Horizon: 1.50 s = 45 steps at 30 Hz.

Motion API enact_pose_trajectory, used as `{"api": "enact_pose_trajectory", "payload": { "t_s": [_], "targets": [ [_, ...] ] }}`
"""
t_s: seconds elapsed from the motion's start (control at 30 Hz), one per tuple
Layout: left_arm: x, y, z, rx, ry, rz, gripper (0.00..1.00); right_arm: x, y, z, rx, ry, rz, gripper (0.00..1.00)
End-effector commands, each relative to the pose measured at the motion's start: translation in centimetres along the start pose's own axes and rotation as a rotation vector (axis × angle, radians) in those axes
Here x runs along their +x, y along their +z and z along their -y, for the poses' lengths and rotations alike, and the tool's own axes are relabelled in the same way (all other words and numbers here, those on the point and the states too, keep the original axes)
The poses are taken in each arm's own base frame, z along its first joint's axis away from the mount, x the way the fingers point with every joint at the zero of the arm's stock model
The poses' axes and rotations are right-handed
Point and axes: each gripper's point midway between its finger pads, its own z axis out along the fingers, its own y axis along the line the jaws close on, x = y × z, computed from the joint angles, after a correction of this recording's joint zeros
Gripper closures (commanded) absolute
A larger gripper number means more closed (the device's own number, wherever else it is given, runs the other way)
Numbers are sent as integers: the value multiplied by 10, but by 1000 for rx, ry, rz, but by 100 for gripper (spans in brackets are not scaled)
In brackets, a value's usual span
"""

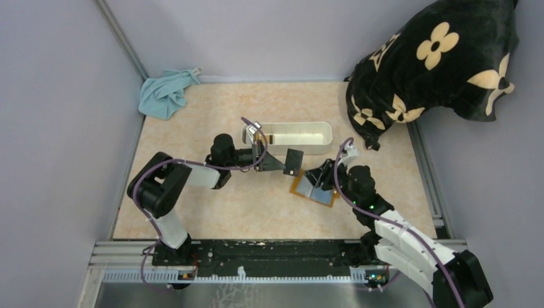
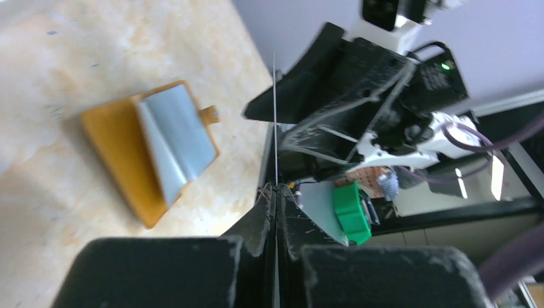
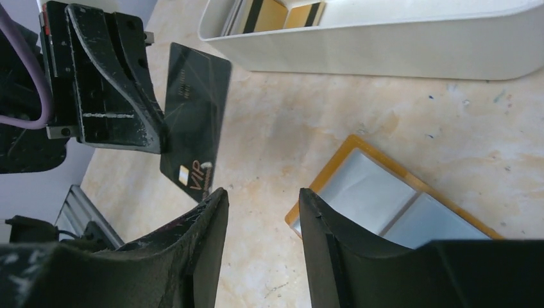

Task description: Take the credit cards out of the card holder

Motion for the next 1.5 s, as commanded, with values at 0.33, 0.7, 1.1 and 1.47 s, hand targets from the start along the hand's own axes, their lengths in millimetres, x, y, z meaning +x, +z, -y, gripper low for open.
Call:
{"api": "enact_pose_trajectory", "payload": {
  "t_s": [0.33,0.7,1.1,1.47],
  "targets": [
    [9,-8,32,189,29,3,100,-47,9,-52,-191,-81,81,66],
    [3,-4,33,290,-21,40,100,-60,-5,-65,-216,-93,108,67],
    [-8,-10,52,323,40,119,100,-55,0,-61,-213,-74,97,67],
    [-16,-8,66,352,86,146,100,-50,7,-64,-248,-32,91,67]
  ]
}}
